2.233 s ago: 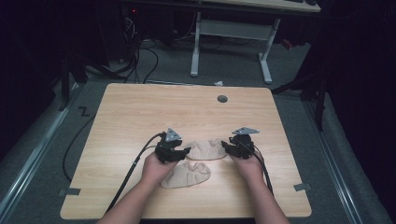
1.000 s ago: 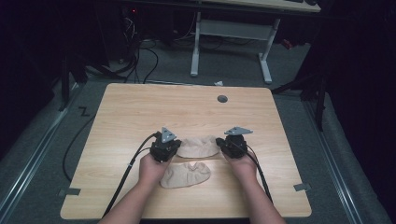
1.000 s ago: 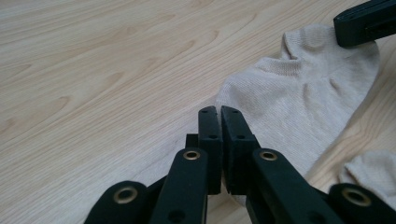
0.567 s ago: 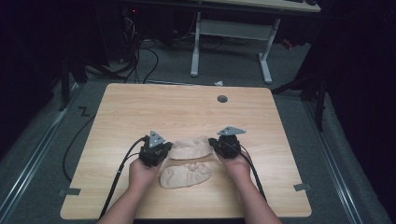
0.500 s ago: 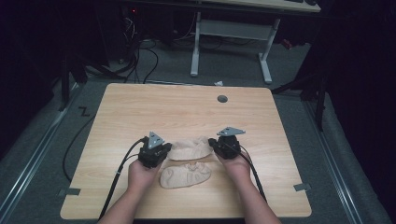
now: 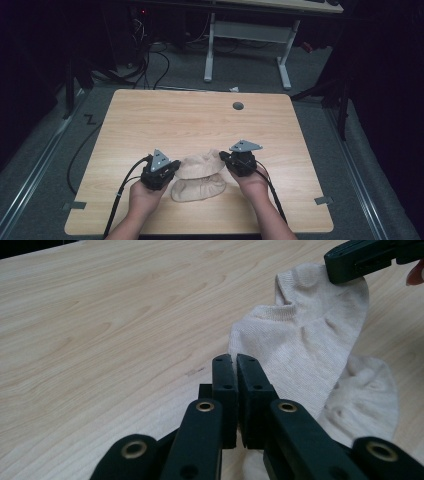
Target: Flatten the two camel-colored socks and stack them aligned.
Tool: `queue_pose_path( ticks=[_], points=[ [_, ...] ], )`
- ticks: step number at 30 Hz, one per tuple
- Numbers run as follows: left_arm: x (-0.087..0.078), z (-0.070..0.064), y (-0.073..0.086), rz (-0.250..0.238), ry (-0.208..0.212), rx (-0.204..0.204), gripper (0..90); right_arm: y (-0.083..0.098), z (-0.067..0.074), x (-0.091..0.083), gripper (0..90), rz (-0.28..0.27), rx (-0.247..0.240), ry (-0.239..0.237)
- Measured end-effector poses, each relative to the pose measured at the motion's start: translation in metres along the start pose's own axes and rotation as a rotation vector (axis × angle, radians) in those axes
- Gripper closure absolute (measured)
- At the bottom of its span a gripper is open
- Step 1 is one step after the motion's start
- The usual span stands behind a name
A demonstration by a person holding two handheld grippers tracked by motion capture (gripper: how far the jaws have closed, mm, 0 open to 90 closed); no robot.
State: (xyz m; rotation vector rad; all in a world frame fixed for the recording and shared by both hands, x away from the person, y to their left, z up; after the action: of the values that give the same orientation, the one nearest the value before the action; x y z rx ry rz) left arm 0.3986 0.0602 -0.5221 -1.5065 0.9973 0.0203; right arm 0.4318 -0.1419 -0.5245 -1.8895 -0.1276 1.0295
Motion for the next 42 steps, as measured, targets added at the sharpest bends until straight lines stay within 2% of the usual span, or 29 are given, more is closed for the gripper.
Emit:
queue_pose_path(
  ticks=[3,7,12,20,22,28,30,36,42],
  points=[
    [-0.014,-0.001,0.002,-0.005,0.010,-0.003,87.5,0.000,0.009,-0.006,87.3,-0.018,-0.002,-0.013],
    [-0.020,-0.002,0.008,-0.001,0.011,0.013,87.5,0.001,0.015,-0.010,87.3,-0.032,-0.008,-0.018],
    [-0.027,-0.006,0.021,0.008,0.029,0.000,87.5,0.009,0.027,-0.014,87.3,-0.031,-0.020,-0.028],
    [-0.019,-0.005,0.047,0.058,0.030,-0.020,87.4,0.029,0.044,-0.020,87.3,-0.027,-0.015,-0.040],
    [-0.015,-0.005,0.053,0.074,0.033,-0.033,87.4,0.035,0.047,-0.017,87.3,-0.010,-0.009,-0.050],
    [0.003,0.005,0.071,0.139,0.014,-0.034,87.3,0.054,0.050,-0.001,87.3,0.055,-0.010,-0.058],
    [0.004,0.006,0.071,0.135,0.016,-0.041,87.1,0.058,0.049,0.001,87.2,0.066,-0.004,-0.056],
    [0.008,0.008,0.067,0.135,0.003,-0.026,86.8,0.059,0.050,0.001,87.1,0.072,-0.006,-0.052],
    [0.017,0.017,0.057,0.129,-0.030,-0.006,86.6,0.059,0.052,0.000,87.0,0.076,-0.013,-0.058]
  ],
)
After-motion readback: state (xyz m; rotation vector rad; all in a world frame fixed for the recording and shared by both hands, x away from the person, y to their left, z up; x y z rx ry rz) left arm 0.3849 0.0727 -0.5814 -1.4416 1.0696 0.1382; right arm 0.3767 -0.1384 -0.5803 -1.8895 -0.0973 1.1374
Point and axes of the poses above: each handheld gripper's, and its own axes: x roughly forward along the jaws, y roughly out of its underside, z roughly to its left, the point moved 8 cm from there along x, roughly forward along the jaws, and after that the axes turned 15 degrees about -x, right-handed, at the moved point
